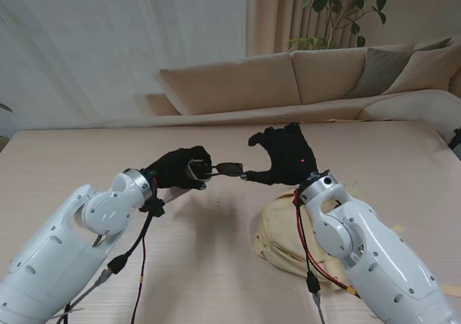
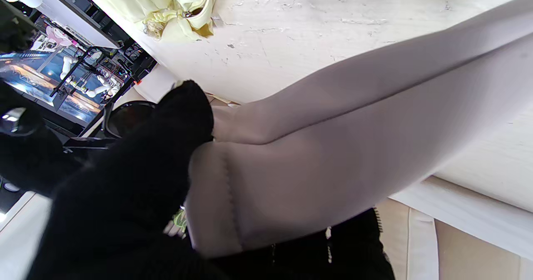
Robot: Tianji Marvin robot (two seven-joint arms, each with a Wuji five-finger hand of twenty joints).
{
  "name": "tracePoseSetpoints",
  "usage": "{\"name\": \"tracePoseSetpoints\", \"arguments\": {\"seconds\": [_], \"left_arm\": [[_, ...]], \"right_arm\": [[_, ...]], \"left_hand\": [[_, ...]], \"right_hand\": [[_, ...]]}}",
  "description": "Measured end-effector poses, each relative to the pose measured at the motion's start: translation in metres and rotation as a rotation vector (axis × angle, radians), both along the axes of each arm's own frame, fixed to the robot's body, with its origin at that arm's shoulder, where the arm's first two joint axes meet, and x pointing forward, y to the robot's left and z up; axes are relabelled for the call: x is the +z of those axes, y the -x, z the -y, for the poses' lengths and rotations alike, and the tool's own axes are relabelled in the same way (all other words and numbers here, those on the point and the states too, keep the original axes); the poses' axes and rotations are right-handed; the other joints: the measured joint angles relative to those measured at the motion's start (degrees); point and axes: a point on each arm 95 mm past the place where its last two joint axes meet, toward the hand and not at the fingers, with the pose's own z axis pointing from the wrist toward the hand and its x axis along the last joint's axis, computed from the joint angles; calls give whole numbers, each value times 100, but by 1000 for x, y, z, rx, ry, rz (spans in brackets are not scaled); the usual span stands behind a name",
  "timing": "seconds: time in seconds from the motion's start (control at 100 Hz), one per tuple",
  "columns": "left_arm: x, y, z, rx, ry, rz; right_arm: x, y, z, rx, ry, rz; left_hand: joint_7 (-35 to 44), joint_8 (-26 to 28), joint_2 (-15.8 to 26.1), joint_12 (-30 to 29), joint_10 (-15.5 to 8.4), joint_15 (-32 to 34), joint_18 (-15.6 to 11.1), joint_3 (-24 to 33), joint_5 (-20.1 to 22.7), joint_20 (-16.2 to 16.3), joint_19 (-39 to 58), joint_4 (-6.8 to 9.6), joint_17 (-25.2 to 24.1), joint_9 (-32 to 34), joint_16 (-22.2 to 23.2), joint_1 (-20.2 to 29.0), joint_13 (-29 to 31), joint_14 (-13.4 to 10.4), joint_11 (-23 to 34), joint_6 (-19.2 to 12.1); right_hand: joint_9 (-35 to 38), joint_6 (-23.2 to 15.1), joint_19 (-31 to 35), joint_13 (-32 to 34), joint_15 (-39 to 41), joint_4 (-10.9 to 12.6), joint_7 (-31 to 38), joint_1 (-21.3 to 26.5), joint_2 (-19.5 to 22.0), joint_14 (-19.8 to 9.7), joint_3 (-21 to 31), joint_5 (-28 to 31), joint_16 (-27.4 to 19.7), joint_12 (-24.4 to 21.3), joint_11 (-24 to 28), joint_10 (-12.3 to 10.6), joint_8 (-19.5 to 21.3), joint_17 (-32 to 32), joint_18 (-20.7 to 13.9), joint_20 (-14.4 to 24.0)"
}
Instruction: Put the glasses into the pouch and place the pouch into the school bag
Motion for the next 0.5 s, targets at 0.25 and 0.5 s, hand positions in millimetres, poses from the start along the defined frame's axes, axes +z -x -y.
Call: {"name": "tracePoseSetpoints", "arguments": {"seconds": [0.25,0.5], "left_arm": [[1,0,1,-4,1,4],[1,-1,3,-17,3,2]], "right_arm": [[-19,2,-13,-33,-12,-88],[-21,1,-26,-33,-61,-84]], "left_hand": [[0,0,0,0,0,0,0,0,0,0,0,0,-1,0,0,0,0,0,0,0],[0,0,0,0,0,0,1,0,0,0,0,0,-17,1,0,0,0,0,-1,0]], "right_hand": [[236,140,0,273,-55,14,-201,300,-321,127,10,322,-27,-4,-61,112,-81,0,53,70],[1626,-246,283,1414,570,-204,448,1204,-496,216,1512,1581,48,138,163,130,212,337,105,144]]}}
